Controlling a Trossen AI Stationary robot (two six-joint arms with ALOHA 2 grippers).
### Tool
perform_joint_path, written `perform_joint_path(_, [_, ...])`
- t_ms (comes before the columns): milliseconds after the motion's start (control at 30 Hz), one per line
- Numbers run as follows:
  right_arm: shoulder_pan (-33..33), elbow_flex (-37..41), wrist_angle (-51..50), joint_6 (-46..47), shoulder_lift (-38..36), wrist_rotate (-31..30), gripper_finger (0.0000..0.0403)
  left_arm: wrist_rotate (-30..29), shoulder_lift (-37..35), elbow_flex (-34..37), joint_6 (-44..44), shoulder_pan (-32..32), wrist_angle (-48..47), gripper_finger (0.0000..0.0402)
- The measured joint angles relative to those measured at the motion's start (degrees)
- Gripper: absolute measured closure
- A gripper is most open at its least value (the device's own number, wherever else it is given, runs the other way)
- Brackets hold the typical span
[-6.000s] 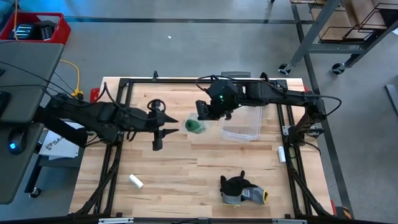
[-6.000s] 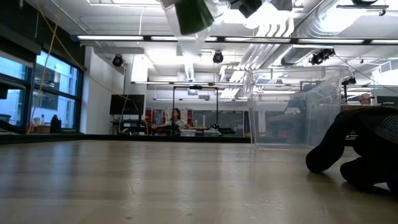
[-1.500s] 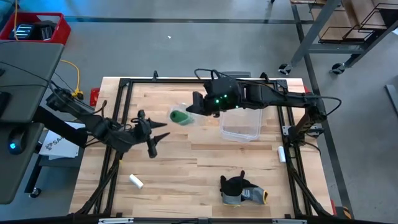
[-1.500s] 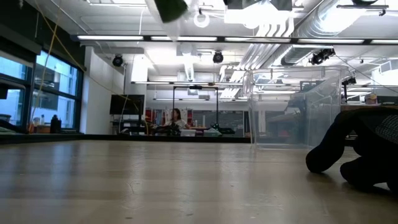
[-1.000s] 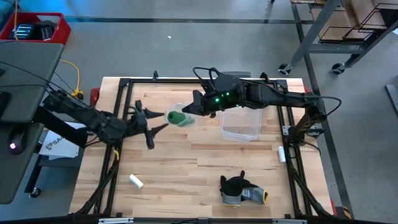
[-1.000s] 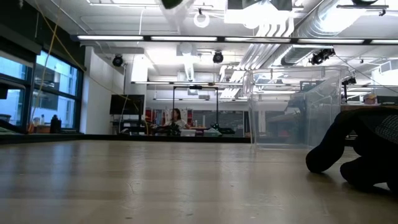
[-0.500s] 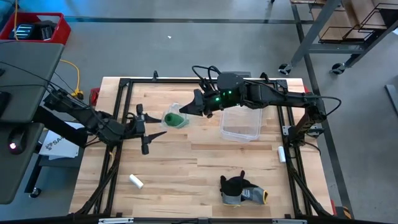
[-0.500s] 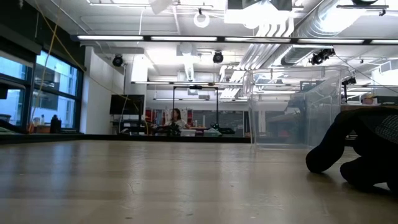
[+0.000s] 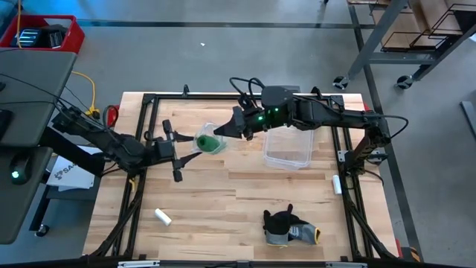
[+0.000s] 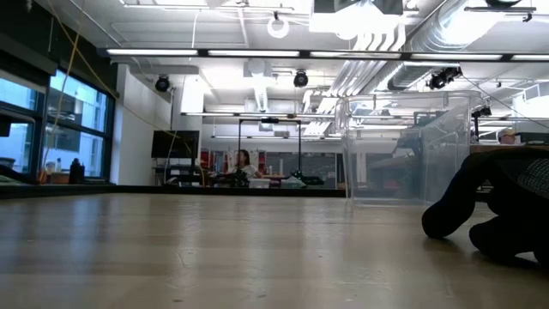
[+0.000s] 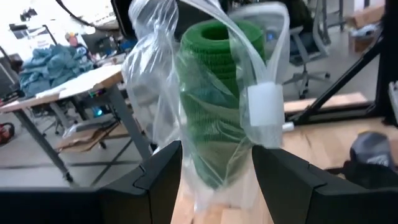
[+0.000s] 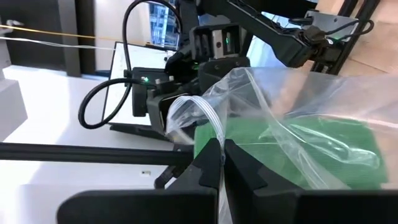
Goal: Roll bandage
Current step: Put the green bandage into the transparent zip bag
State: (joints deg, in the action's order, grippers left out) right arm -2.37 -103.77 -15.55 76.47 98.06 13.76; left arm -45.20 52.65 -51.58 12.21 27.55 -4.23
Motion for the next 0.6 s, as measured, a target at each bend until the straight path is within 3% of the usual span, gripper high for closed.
perform_joint_path(200, [0.00,0.00,0.00,-0.02,0.00,0.00,0.0403,0.97,0.19,-0.01,1.28,0.02,1.95,0.0229])
perform_joint_path(400, [0.00,0.00,-0.29,-0.44,0.00,-0.32,0.0403,2.53,-0.87,-0.01,-4.57,0.02,1.54,0.0382])
perform_joint_path(600, [-0.05,0.00,-0.17,-0.99,0.00,-1.27,0.0389,2.89,-5.19,-0.01,-15.36,1.80,-5.85,0.0399])
